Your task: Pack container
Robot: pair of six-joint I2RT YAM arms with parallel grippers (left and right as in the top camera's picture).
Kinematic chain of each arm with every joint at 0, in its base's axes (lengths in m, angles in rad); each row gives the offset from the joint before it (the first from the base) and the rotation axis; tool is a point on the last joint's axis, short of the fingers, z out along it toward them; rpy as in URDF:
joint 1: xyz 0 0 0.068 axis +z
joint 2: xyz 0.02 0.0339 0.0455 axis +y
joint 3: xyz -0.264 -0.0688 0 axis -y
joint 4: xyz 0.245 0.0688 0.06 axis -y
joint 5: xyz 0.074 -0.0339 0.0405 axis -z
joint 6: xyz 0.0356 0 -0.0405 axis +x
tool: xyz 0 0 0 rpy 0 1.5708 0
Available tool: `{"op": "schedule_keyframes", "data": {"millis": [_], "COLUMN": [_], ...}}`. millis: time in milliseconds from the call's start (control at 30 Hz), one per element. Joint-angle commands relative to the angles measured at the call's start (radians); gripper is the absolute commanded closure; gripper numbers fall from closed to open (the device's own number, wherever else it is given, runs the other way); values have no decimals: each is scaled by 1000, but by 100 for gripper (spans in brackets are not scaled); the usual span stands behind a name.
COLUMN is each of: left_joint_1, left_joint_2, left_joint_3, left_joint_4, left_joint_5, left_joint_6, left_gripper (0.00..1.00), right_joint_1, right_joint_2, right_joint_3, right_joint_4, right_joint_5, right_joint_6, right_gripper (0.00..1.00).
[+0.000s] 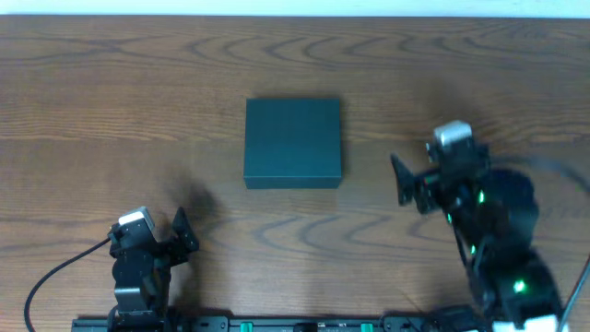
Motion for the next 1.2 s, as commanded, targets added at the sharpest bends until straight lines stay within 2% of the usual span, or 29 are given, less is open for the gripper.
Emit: {"op": "schedule_keyframes", "data": {"millis": [0,267,400,667,1167], "left_joint_1": [5,5,5,5,5], "left_joint_2": [-6,-6,-6,-6,-6], "left_joint_3": [-14,-14,-14,-14,-14], "left_joint_4": [3,3,3,3,3], "left_joint_5": [0,0,0,0,0], "left_joint_6": [22,21,21,22,22], "left_gripper": [5,5,5,5,5], "right_joint_1": [-47,-78,-92,-92,-87], "right_joint_2": [-125,-414,-556,-715,-712], "right_joint_3": [-201,-547,-637,-638,-638], "right_joint_4": [49,156,158,163,162], "right_joint_5": [14,15,11,26,27], "right_joint_6": [19,72,72,72,72], "right_gripper": [1,1,1,1,1]}}
